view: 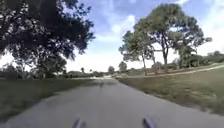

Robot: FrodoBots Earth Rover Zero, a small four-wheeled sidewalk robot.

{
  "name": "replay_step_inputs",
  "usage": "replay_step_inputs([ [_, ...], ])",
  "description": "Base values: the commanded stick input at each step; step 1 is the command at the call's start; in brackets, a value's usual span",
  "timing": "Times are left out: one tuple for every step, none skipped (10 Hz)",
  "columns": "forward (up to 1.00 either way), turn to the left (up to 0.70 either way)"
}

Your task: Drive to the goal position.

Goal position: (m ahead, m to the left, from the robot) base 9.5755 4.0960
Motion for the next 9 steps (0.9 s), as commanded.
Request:
replay_step_inputs([
  [0.69, 0.03],
  [0.69, 0.05],
  [0.69, 0.07],
  [0.69, 0.09],
  [0.69, 0.34],
  [0.69, 0.24],
  [0.69, 0.03],
  [0.69, 0.03],
  [0.69, 0.03],
])
